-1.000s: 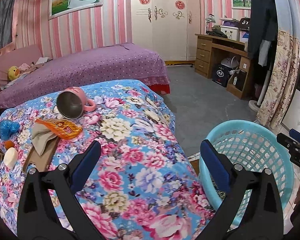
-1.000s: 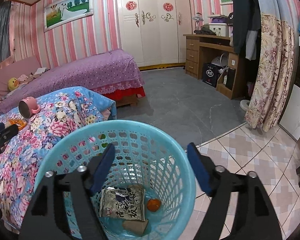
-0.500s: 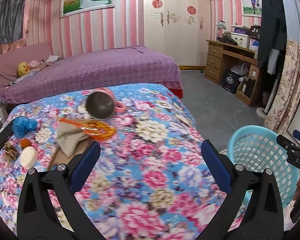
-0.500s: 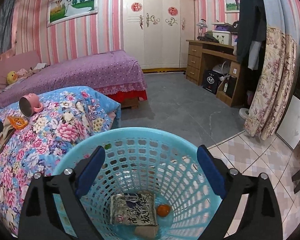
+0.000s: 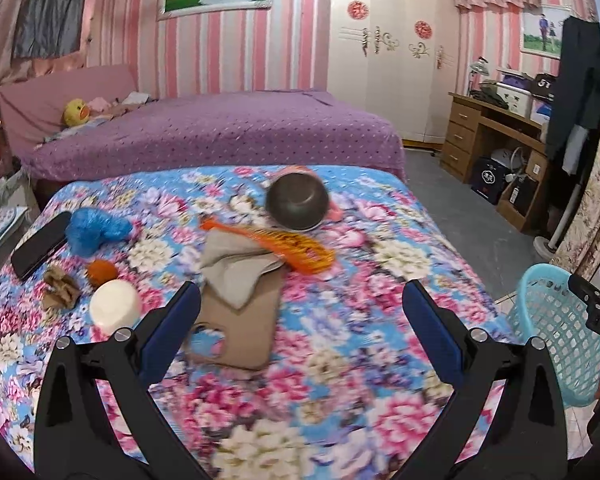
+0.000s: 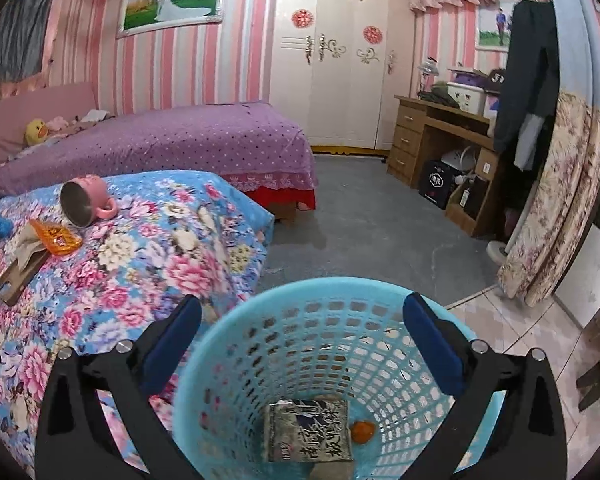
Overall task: Collect trash
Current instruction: 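Move both grippers back over the bed and close the left on brown crumpled paper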
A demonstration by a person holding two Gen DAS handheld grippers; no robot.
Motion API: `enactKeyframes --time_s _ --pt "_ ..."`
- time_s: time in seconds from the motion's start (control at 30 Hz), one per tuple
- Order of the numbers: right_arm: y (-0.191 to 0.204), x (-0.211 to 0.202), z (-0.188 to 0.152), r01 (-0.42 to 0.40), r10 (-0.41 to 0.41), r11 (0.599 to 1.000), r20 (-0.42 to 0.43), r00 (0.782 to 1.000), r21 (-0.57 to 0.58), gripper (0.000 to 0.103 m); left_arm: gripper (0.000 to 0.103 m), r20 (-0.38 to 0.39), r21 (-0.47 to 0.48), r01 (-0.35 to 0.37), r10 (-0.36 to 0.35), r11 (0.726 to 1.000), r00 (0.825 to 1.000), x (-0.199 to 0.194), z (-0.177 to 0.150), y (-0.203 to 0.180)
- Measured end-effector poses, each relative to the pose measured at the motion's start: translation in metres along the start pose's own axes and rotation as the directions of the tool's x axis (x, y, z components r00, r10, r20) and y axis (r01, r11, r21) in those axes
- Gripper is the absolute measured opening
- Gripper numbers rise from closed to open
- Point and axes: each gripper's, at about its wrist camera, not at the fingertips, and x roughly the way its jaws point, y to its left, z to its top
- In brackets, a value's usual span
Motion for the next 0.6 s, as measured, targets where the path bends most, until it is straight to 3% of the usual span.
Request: enactKeyframes --time_s 0.33,0.6 --pt "0.064 0.003 0.014 -0.065 0.065 0.998 -0.001 0.998 -0.002 0.099 0.097 -0.005 -0.041 -0.107 0.107 0.993 0.994 0.002 -0.001 0.077" --pt "0.123 0.012 0.017 -0.151 0.151 0.988 -0.023 0.988 -0.009 0.099 0.098 -0.068 -0.104 -0.189 0.182 0.976 0.981 0.011 -0.004 0.154"
